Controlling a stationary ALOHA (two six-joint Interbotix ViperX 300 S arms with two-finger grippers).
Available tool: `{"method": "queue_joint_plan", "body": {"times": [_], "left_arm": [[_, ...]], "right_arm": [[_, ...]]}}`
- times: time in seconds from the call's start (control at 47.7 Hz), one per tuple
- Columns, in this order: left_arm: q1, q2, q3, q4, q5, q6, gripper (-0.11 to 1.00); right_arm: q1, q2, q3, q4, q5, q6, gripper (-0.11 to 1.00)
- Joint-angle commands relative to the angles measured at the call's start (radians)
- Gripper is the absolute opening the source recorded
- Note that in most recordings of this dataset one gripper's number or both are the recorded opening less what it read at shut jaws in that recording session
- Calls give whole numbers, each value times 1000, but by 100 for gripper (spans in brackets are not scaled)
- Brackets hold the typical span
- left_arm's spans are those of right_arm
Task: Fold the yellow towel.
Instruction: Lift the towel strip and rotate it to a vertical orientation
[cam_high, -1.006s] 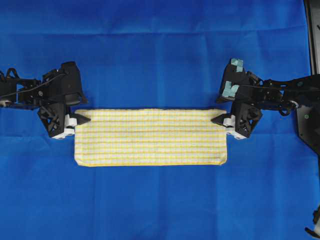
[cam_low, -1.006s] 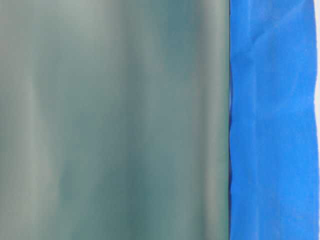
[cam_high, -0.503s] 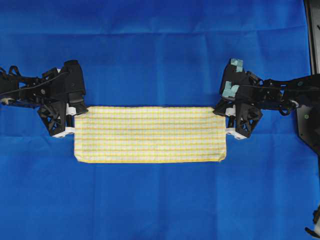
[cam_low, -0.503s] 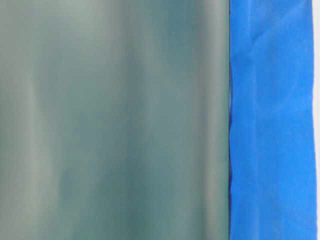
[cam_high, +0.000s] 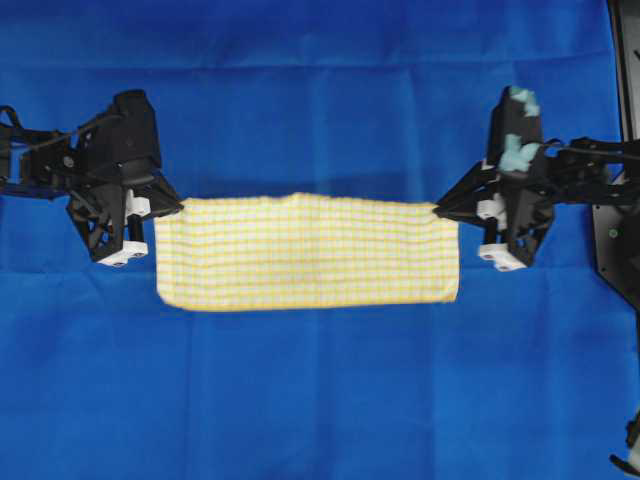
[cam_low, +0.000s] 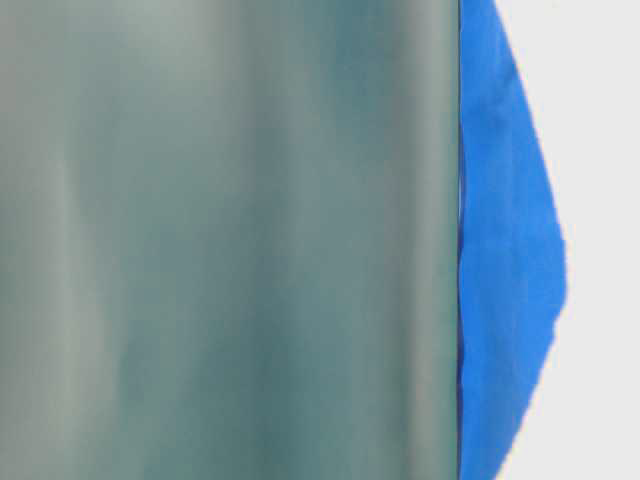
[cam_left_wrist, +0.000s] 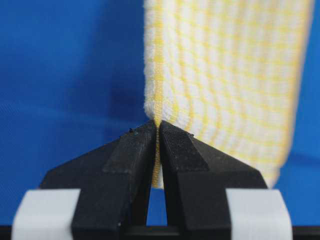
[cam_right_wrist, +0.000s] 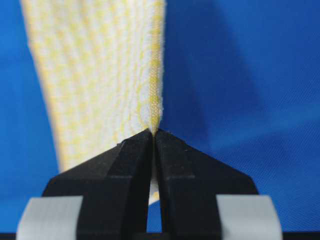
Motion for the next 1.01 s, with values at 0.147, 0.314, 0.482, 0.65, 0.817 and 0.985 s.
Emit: {"method": "queue_joint_plan", "body": {"times": [0.147,0.314,0.482,0.65,0.817,0.985], "left_arm": [[-3,-120,-55,2,55,0,2],[-21,-158,-57,2,71,-2,2],[-44,-160,-55,2,66,-11,2],[-97,-149,-57,0,31,-15,2],[-173,-126,-69,0,-41,-15,2],[-244,-72,-103,-2,-117,-15,2]], "right_arm": [[-8,-135,-32,-23,63,0,1],[-8,-179,-29,-25,86,0,1],[-8,-173,-32,-32,80,0,1],[-37,-152,-37,-46,43,0,1],[-133,-103,-51,-74,6,0,1],[-256,-40,-83,-109,-29,0,1]]}}
